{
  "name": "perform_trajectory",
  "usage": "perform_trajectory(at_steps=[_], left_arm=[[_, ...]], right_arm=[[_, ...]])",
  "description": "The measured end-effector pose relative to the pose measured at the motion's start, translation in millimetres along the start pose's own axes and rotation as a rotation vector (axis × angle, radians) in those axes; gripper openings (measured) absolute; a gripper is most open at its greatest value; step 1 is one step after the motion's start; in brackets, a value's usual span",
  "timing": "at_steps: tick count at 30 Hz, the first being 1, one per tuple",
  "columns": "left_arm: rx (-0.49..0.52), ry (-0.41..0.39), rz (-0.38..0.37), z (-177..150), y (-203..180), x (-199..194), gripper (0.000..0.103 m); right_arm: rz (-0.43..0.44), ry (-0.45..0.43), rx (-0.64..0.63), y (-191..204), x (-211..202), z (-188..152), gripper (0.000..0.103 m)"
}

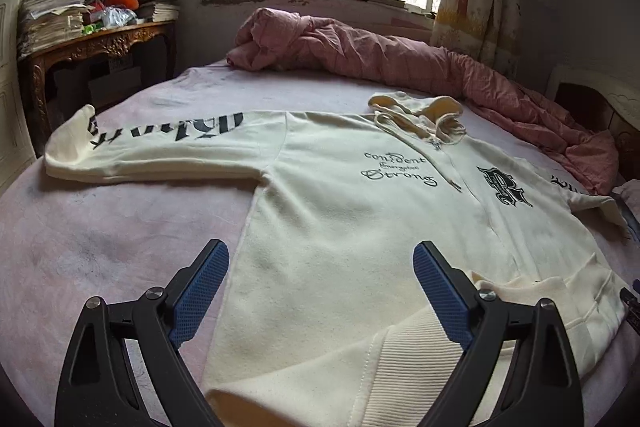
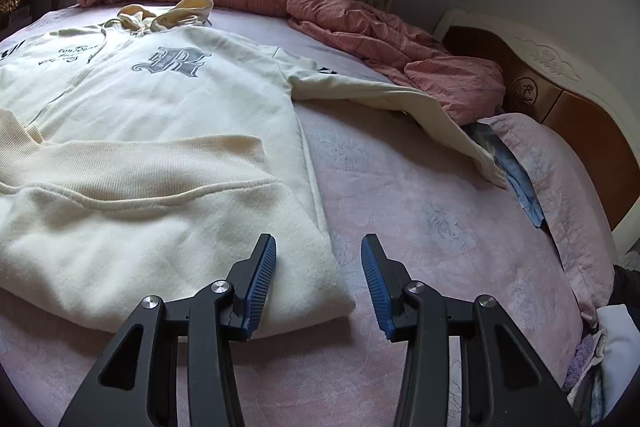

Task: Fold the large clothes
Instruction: 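Open both grippers and release the folded hoodie side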

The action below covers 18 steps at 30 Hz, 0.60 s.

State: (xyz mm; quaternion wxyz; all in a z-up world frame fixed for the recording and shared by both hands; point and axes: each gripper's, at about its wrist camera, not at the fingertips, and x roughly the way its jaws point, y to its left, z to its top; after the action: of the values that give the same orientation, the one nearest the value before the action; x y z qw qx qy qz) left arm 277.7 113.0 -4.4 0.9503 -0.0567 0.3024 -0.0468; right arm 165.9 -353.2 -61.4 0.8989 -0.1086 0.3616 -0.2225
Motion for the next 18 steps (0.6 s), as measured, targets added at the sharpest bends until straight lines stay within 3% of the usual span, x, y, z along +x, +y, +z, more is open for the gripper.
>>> perform_trajectory(at_steps=[2, 6, 8, 10, 13, 18], left_arm=[[-0.005, 0.009, 0.000, 0, 1, 2, 0.093], [0.015, 0.079, -0.082, -6, 2, 9, 0.093], [0.030, 0.074, -0.047, -7, 4, 7, 0.093], [-0.025, 0.069, -0.033, -4, 12, 5, 0.093], [-0.116, 0.106, -0.102, -5, 22, 5, 0.093], [0.006, 0.086, -0.058, -10, 15, -7, 0.093]], right_arm=[[-0.016, -0.001, 0.027, -2, 2, 1, 0.046], [-0.048, 0.020, 0.083, -6, 8, 6, 0.049], [-0.052, 0.025, 0.091, -7, 9, 6, 0.050], [-0.063, 0.022, 0.090, -5, 8, 6, 0.053], [-0.052, 0.015, 0.115, -10, 6, 5, 0.054], [0.007, 0.011, 0.172, -22, 7, 6, 0.054]])
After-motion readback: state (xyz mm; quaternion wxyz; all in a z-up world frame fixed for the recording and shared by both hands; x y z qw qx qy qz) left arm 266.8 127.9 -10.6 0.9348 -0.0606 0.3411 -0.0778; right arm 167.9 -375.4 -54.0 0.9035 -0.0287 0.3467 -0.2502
